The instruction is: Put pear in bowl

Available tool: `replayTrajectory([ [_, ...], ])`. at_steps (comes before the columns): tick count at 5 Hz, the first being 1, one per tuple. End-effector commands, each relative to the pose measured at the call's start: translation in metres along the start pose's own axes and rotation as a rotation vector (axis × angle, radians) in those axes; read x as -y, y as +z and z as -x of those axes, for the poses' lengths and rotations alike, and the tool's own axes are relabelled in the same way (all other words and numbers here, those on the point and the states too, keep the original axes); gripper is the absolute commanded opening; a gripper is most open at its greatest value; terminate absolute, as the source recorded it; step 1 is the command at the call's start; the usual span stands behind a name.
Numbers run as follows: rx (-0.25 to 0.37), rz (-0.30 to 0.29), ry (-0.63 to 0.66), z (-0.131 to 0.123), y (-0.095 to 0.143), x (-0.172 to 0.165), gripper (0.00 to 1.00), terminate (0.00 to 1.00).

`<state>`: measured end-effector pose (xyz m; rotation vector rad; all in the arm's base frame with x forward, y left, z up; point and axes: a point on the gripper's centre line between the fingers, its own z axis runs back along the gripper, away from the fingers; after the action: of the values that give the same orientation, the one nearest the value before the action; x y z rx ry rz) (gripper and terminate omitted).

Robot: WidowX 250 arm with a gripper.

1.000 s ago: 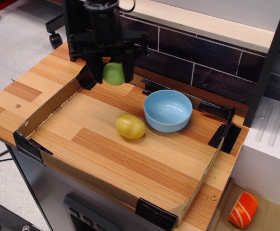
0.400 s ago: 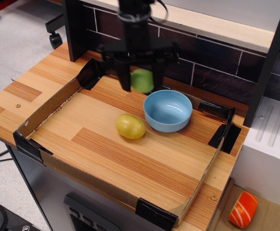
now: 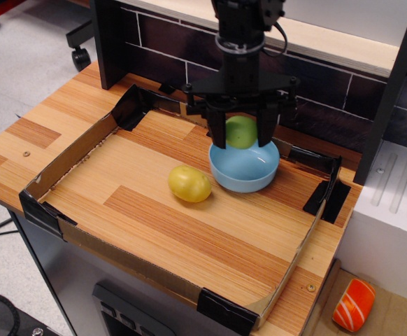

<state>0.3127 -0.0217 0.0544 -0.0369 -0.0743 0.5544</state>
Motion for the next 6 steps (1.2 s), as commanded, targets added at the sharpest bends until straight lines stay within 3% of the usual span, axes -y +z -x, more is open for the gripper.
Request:
replayTrajectory([
  [1, 0.014, -0.019, -0.028, -0.005, 0.003, 0.008, 1.0, 0.0],
  [2, 0.023, -0.01, -0.055, -0.007, 0.004, 0.004, 1.0, 0.0],
  [4, 0.031, 0.071, -0.046, -0.013, 0.051, -0.001, 1.0, 0.0],
  [6, 0.011, 0.085, -0.077, -0.012, 0.094, -0.04, 1.0, 0.0],
])
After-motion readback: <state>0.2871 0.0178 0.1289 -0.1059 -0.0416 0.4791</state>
